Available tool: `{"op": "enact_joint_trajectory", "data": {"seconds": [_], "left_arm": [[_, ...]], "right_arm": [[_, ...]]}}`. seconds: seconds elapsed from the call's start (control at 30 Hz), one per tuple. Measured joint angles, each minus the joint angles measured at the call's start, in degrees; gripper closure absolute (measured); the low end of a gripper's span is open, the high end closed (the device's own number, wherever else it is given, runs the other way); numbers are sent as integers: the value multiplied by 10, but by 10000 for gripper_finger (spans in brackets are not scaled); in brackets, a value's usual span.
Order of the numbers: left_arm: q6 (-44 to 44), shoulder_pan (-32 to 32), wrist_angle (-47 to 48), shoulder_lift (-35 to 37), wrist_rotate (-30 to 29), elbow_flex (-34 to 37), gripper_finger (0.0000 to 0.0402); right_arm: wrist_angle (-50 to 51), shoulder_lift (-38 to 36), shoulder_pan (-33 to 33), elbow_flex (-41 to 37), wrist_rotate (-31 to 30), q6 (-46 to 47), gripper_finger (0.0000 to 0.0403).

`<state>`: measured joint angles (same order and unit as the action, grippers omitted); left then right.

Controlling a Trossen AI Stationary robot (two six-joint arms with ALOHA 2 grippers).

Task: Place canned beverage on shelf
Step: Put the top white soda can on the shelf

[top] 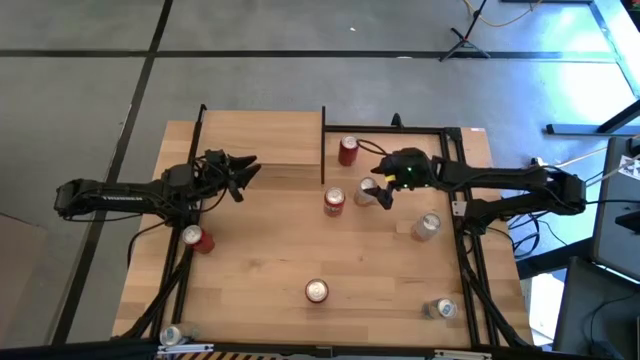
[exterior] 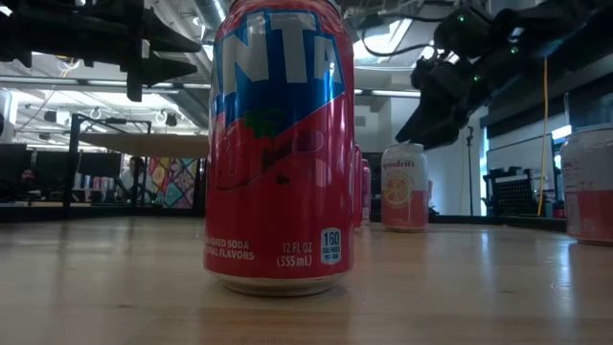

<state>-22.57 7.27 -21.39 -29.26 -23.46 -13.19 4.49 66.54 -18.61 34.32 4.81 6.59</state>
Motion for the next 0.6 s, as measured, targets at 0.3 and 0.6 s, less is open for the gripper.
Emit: {"op": "enact_joint_trajectory", "data": {"seconds": [0.3,0.6], "left_arm": [[0,0,-1,0,0,0,214],[-12,0,-1,0,-15,0,214]], "right_arm": [[-79,39,0,-20,58,-11,52],[-60,39,-2,-11,27,-35,52]]}}
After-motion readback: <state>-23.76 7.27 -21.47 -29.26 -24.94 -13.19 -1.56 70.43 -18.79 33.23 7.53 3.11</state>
